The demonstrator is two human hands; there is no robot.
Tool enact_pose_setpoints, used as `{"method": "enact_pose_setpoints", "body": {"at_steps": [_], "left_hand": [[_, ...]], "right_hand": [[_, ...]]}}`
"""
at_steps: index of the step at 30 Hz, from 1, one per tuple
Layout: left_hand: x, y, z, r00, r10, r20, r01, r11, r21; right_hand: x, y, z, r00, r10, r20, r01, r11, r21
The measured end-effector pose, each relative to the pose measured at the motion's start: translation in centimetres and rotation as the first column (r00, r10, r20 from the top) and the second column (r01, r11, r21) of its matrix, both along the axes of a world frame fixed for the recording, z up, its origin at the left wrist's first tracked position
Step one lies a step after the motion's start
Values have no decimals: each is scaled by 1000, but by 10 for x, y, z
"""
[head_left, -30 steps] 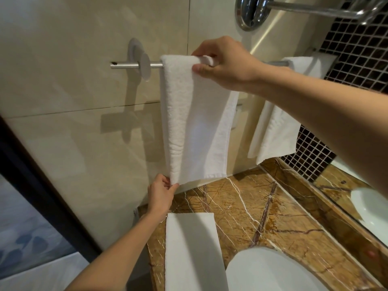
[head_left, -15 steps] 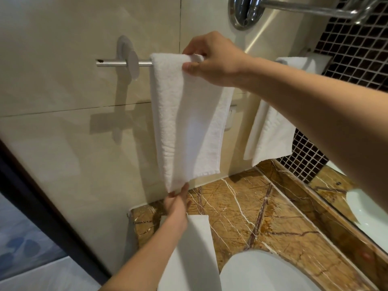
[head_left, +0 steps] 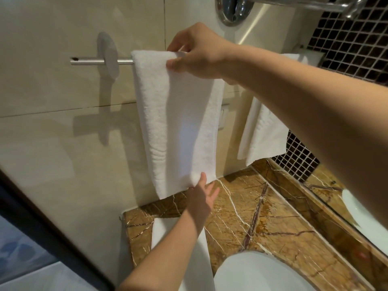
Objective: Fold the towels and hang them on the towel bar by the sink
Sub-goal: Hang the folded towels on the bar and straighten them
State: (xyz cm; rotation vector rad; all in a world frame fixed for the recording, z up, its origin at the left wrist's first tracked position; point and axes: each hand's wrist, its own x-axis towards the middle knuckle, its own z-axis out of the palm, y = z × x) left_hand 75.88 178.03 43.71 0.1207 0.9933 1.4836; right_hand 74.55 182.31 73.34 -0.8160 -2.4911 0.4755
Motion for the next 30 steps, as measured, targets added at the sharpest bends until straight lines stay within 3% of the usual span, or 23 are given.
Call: {"method": "enact_pose_setpoints", "body": {"at_steps": [6, 12, 30], "left_hand": [[6, -4, -4, 963, 59, 264, -84, 993, 84], [8, -16, 3, 917, 199, 345, -227, 973, 43], [-1, -19, -3, 953, 176, 248, -205, 974, 98]], "right_hand": [[0, -3, 0, 1000, -17, -8, 17, 1000, -13], [-1, -6, 0, 999, -28, -18, 27, 999, -28], [-2, -7, 2, 999, -49, -4, 48, 998, -48]]}}
